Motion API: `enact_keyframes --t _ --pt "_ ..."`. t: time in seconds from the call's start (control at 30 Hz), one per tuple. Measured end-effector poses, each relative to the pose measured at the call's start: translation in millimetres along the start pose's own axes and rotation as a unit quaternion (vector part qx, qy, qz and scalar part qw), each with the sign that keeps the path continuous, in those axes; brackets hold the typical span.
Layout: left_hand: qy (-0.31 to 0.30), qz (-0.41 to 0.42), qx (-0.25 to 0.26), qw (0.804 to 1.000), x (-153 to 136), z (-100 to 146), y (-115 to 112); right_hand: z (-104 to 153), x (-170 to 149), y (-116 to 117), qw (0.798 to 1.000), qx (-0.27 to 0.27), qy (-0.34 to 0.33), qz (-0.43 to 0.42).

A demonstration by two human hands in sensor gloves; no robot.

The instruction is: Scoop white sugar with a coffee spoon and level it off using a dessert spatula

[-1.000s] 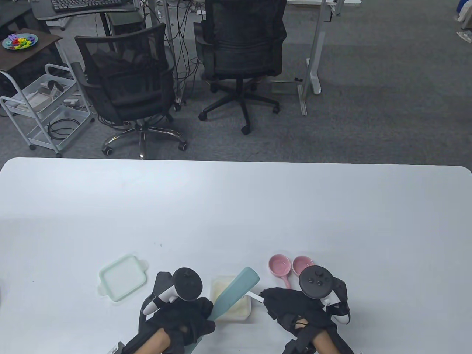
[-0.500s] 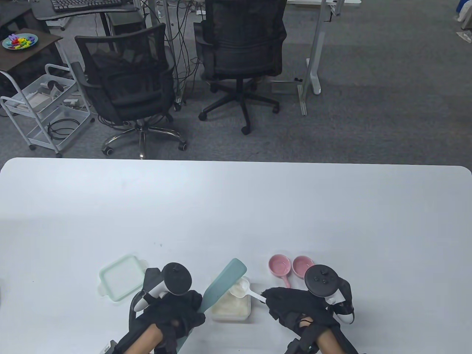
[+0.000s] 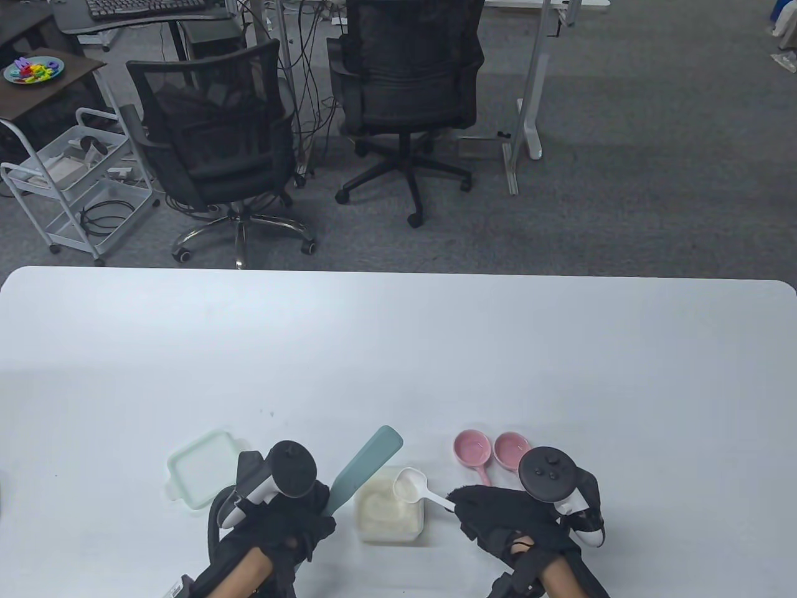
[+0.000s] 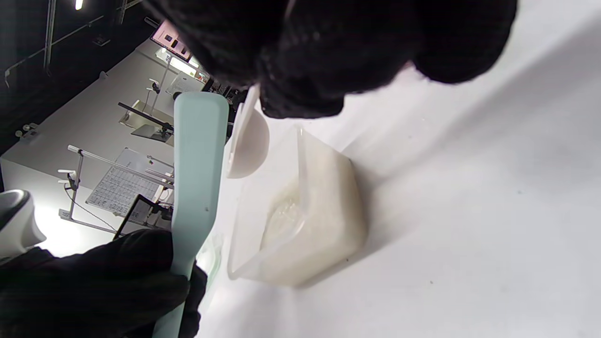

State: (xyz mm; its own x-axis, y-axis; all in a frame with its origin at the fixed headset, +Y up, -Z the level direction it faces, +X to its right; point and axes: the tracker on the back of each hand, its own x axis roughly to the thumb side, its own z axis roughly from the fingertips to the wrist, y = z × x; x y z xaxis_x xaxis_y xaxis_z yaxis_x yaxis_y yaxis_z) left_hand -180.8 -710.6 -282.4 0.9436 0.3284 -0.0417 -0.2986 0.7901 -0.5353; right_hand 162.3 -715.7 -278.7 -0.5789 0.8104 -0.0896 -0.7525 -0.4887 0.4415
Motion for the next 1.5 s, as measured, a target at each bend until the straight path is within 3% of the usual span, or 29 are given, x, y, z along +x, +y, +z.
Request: enact_keyframes --t 0.13,0.23,0.3,0.4,0.5,0.77,0.97,1.03,1.37,1.5 --pt "-0.011 0.018 0.001 1.0 0 1 0 3 1 -3 0.999 0.018 -0.017 -0.033" --pt "0.013 -0.031 -0.013 0.999 3 -5 -8 4 1 -5 0.999 0.016 -0.021 -0.037" --pt "0.015 -0.07 0.02 0.997 8 -3 -8 4 1 -5 0.999 0.017 -0.02 -0.034" --pt "-0.017 -0.025 0.052 0.998 12 7 -2 3 2 -3 0.999 0.02 -0.023 -0.03" --pt "0.011 -0.112 -0.003 0.994 15 1 -13 2 2 -2 0.999 0.022 -0.021 -0.023" --pt "0.01 -0.062 0.038 0.997 11 6 -2 2 2 -2 0.999 0.023 -0.022 -0.027" --pt "0.1 -0.09 0.159 0.978 -7 4 13 2 2 -3 0.999 0.019 -0.021 -0.025" --pt "0.124 -0.106 0.177 0.971 -13 1 15 2 2 -3 0.999 0.019 -0.021 -0.025" --pt "0.18 -0.118 0.167 0.962 -29 -15 15 2 2 -2 1.0 0.018 -0.016 -0.013" --pt "0.204 -0.145 0.146 0.957 -32 -29 5 2 2 -1 1.0 0.017 -0.011 -0.005"
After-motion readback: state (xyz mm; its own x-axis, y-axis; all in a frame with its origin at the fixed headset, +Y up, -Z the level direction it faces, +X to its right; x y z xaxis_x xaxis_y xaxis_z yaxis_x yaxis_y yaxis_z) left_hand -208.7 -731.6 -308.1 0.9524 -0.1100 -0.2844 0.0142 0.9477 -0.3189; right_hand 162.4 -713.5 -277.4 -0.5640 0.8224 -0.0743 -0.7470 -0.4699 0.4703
